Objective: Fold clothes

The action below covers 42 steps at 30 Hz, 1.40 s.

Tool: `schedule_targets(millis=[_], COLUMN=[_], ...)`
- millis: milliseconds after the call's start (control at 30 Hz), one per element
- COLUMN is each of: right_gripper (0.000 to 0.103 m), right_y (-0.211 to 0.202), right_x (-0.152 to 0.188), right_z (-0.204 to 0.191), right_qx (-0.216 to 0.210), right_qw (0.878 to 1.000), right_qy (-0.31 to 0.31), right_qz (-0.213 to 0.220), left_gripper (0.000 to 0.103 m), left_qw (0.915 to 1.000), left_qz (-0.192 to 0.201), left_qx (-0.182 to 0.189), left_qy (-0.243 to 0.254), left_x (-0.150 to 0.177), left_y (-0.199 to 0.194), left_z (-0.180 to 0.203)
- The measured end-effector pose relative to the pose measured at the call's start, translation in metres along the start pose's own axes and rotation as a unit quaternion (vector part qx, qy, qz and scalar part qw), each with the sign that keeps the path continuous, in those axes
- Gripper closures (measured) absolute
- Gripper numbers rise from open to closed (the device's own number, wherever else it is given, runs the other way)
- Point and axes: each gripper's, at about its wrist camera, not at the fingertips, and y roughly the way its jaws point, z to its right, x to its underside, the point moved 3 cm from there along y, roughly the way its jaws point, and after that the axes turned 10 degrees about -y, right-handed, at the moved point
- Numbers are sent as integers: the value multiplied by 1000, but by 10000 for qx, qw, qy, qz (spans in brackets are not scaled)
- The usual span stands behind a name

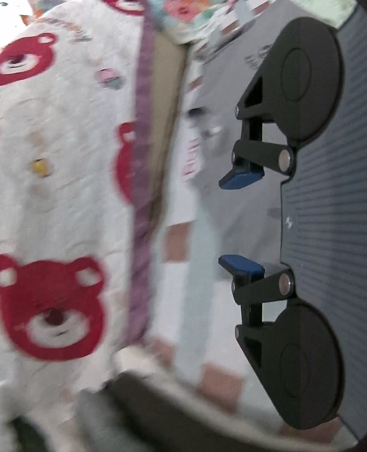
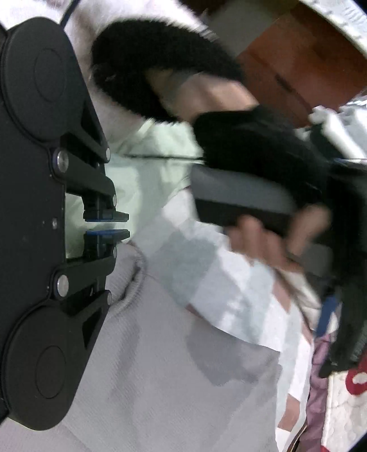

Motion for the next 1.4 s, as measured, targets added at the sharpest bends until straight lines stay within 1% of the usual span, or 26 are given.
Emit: schedule_targets(millis=[67, 167, 200, 233, 267, 300, 333, 367, 433, 467, 533, 600, 633, 667, 733, 800, 867, 933, 967, 1033, 1067, 1133, 1167, 1300, 1367, 1400], right_gripper=[93, 93, 92, 90, 84, 80, 79, 79, 78, 76, 75, 75, 75, 75, 75, 75, 75, 69, 67, 67, 67, 66, 66, 64, 64, 78], right_y=[-13, -43, -58, -73, -90, -109, -129, -148, -190, -212, -255, -286, -298, -304, -307, -314, -314, -308, -303, -296, -295, -296, -295, -285, -282, -281], right_x=[1, 6, 7, 8, 11, 15, 20, 27, 49, 60, 84, 115, 126, 131, 134, 135, 131, 127, 126, 127, 129, 136, 138, 142, 141, 140], right_z=[11, 35, 46, 58, 73, 91, 109, 127, 161, 178, 212, 237, 244, 248, 252, 251, 255, 258, 260, 263, 267, 277, 282, 293, 293, 293], right_qx=[64, 362, 594, 854, 1196, 1605, 2019, 2416, 3041, 3326, 3872, 4124, 4215, 4298, 4441, 4452, 4319, 4047, 3967, 4077, 4159, 4217, 4187, 4060, 4102, 4129], right_qw=[9999, 9986, 9969, 9944, 9898, 9827, 9736, 9625, 9344, 9169, 8754, 8358, 8235, 8187, 8178, 8256, 8394, 8588, 8643, 8641, 8600, 8511, 8502, 8600, 8619, 8622], right_qy=[125, 292, 353, 415, 502, 610, 720, 858, 1486, 1833, 2510, 3279, 3462, 3490, 3393, 3229, 3088, 2963, 2928, 2847, 2873, 3040, 3103, 3009, 2891, 2837], right_qz=[68, 259, 363, 469, 582, 692, 791, 888, 1114, 1226, 1442, 1543, 1562, 1527, 1373, 1258, 1164, 1048, 993, 779, 700, 738, 749, 710, 725, 759], left_gripper=[60, 60, 60, 60, 60, 61, 61, 61, 59, 59, 61, 61, 61, 61, 61, 61, 61, 63, 65, 65, 65, 65, 65, 65, 63, 63], left_qw=[9997, 9993, 9990, 9985, 9975, 9954, 9948, 9952, 9953, 9943, 9900, 9847, 9814, 9782, 9731, 9653, 9570, 9574, 9583, 9594, 9606, 9639, 9649, 9620, 9620, 9621], left_qz=[-242, -353, -423, -551, -684, -804, -829, -845, -918, -981, -1223, -1446, -1581, -1707, -1901, -2273, -2565, -2604, -2600, -2570, -2541, -2458, -2438, -2588, -2590, -2584], left_qx=[-67, 91, 121, 30, -124, -398, -383, -143, 264, 425, 671, 911, 1013, 1075, 1180, 1258, 1357, 1244, 1184, 1161, 1127, 1018, 967, 869, 862, 861], left_qy=[61, 73, 49, -6, -105, -323, -460, -469, -155, 17, 216, 340, 413, 490, 558, 260, -60, -64, -39, 7, 24, 90, 112, 76, 101, 117], left_x=[8, 11, 13, 14, 14, 10, 5, 1, -2, -2, 5, 18, 28, 38, 57, 71, 82, 89, 91, 93, 91, 91, 91, 95, 96, 96], left_y=[9, 11, 10, 11, 12, 13, 11, 10, 13, 16, 30, 47, 57, 66, 82, 102, 117, 123, 125, 127, 128, 128, 129, 136, 136, 135], left_z=[2, 12, 18, 24, 30, 38, 49, 67, 108, 129, 168, 198, 212, 222, 239, 248, 255, 260, 262, 266, 266, 265, 264, 259, 259, 260])
